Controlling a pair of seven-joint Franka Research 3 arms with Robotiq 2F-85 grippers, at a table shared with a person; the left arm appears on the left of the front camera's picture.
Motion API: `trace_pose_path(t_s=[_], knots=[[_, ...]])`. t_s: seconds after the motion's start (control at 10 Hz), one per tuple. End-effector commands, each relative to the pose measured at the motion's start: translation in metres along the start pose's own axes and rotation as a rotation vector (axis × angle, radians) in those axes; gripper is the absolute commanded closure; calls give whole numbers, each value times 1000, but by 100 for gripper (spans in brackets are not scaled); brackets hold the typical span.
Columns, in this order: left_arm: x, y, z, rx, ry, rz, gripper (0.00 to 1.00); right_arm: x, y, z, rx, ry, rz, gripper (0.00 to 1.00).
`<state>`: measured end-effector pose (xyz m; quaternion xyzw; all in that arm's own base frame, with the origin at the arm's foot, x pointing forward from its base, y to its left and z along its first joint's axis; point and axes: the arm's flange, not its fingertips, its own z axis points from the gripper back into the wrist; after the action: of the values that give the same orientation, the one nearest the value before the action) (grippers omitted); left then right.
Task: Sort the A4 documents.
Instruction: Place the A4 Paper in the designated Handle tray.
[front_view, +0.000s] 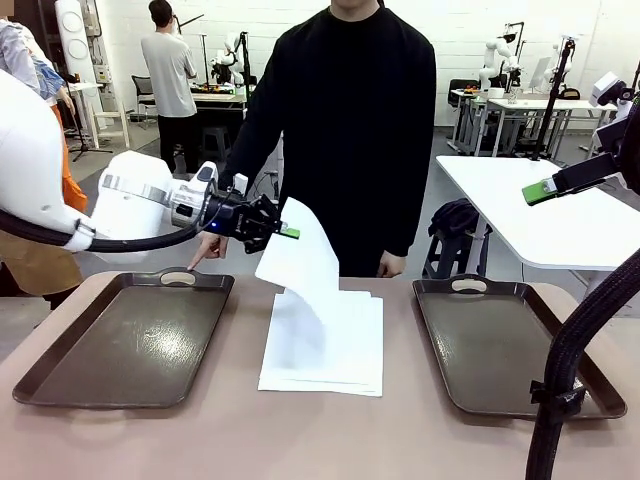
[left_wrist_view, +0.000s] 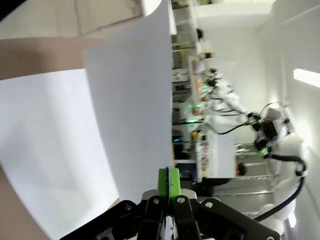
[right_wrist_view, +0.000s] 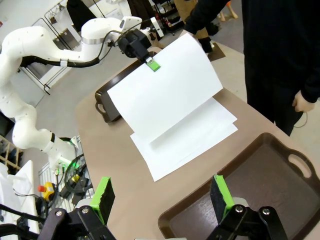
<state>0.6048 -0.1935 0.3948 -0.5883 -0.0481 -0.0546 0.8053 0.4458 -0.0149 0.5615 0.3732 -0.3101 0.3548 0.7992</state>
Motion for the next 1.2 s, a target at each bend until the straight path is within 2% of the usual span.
trace_pose_path(t_s=[0.0, 0.2, 0.5, 0.9, 1.1], knots=[[-32, -6, 32, 108, -30, -75, 99, 0, 0, 0, 6, -3, 0, 0], [-56, -2, 85, 216, -78, -86, 99, 0, 0, 0, 6, -3, 0, 0], [-72, 21, 125, 320, -64, -117, 99, 0, 0, 0, 6, -3, 0, 0], [-52, 54, 166, 335, -2, -119, 99, 0, 0, 0, 6, -3, 0, 0], [-42, 79, 188, 352, 17, -72, 99, 0, 0, 0, 6, -3, 0, 0]])
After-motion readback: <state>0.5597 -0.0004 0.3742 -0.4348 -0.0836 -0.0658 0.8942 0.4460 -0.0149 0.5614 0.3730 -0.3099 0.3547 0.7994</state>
